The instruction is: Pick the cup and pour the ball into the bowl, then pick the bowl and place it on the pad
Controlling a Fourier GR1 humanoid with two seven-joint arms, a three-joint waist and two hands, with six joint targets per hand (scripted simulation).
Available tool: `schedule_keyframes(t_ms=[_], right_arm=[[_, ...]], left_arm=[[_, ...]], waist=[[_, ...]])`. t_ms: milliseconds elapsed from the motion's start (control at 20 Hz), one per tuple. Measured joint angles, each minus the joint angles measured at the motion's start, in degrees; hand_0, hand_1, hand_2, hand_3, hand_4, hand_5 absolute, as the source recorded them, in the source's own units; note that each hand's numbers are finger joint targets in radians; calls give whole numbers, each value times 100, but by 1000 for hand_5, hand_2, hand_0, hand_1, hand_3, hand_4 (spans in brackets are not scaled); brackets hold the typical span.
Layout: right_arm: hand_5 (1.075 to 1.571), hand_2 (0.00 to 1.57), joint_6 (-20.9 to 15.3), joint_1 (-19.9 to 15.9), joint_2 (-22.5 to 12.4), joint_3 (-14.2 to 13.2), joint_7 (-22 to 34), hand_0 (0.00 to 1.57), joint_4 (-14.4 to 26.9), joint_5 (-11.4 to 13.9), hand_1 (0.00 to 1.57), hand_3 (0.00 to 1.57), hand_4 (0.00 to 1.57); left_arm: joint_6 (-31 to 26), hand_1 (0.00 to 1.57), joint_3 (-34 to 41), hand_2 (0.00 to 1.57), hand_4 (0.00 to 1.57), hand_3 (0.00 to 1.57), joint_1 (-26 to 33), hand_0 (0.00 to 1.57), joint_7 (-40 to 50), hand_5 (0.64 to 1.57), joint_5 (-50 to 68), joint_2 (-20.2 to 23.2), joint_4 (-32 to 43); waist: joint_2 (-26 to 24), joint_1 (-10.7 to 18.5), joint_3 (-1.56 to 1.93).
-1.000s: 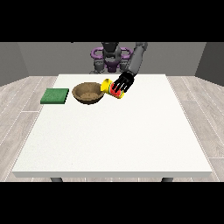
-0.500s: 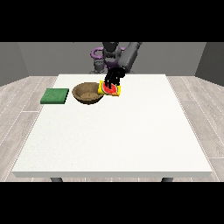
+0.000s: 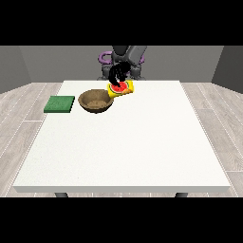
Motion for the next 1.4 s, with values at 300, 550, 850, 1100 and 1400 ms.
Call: schedule_keyframes(t_ms=[300,550,850,1100,1400], right_arm=[[1565,0,128,2,-32,-89,-285,0,521,76,0,0,384],[1564,0,151,239,-40,-170,-317,0,444,41,0,0,360],[1565,0,214,472,-158,-395,-372,0,361,-65,0,0,382],[1565,0,184,571,-135,-433,-461,0,6,-82,0,0,392],[1565,0,71,584,-84,-457,-452,0,-525,-133,0,0,444]], left_arm=[[-982,1498,-557,1571,1061,1571,111,1498,461,1506,-571,-224,-640],[-741,936,25,1369,1089,1305,408,936,164,1448,-11,-153,-1040],[30,1241,1421,1571,765,1571,792,1241,-623,1568,1611,375,-1743],[553,1517,2356,1571,1204,1571,1629,1517,-1897,1567,3066,652,-2388],[533,1419,3261,1571,1382,1571,2527,1419,-3704,1502,4875,718,-3267]], waist=[[-156,139,-7],[-245,309,-17],[-194,546,-35],[146,626,-51],[637,732,-72]])
